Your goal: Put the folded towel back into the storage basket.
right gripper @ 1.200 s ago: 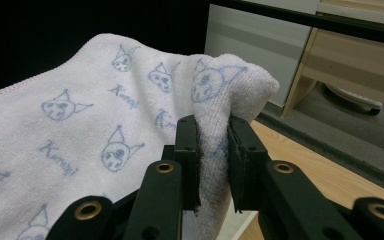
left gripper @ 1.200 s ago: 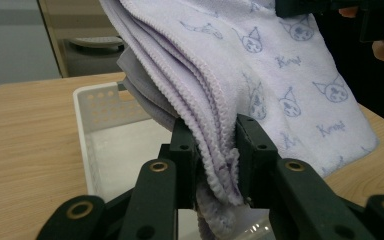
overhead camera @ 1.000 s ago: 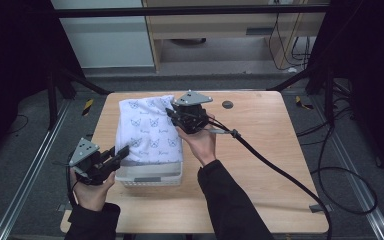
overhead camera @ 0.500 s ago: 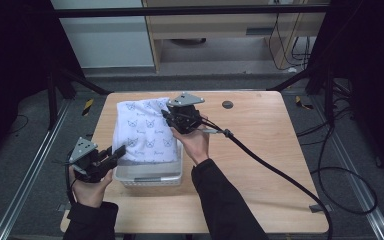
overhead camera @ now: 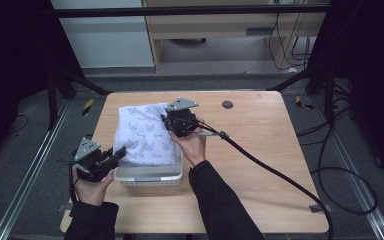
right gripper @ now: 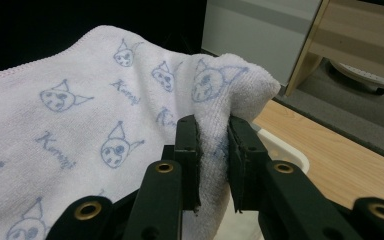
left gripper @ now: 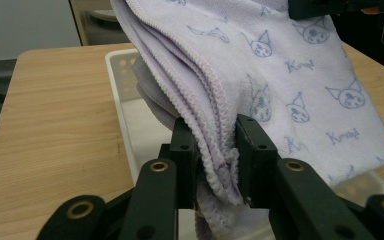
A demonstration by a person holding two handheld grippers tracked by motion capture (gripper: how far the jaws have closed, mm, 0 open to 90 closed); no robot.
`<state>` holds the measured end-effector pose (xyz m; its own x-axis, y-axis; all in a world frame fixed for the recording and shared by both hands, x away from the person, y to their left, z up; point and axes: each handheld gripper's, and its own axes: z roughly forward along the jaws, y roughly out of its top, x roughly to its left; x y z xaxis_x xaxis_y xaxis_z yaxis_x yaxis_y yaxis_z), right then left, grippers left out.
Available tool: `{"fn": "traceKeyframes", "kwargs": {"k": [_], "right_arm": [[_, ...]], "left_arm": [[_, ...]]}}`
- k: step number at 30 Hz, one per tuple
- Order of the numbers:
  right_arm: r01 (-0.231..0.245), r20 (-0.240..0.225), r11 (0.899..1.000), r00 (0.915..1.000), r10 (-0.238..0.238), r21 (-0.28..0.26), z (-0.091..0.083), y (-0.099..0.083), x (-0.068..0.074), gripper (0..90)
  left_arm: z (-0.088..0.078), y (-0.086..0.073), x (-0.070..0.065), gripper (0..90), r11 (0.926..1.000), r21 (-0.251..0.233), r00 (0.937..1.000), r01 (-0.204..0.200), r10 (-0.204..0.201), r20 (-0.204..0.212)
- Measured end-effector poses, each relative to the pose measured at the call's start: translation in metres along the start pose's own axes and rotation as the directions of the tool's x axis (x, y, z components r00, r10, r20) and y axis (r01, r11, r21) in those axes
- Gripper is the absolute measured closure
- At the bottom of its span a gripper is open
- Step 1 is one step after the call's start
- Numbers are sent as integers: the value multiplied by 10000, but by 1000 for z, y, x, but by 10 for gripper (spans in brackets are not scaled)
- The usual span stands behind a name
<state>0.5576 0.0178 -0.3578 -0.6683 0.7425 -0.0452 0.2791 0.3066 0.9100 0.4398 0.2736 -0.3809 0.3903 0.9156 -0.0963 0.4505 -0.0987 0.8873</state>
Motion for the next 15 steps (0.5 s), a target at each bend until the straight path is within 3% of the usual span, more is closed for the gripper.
{"fn": "traceKeyframes", "kwargs": {"k": [15], "right_arm": [[-3,140,9992,9999,-3,392,12,-14,-1,770]], "left_arm": [[15,-11,-1,713,9985,535,9999,-120,124,-75]]}}
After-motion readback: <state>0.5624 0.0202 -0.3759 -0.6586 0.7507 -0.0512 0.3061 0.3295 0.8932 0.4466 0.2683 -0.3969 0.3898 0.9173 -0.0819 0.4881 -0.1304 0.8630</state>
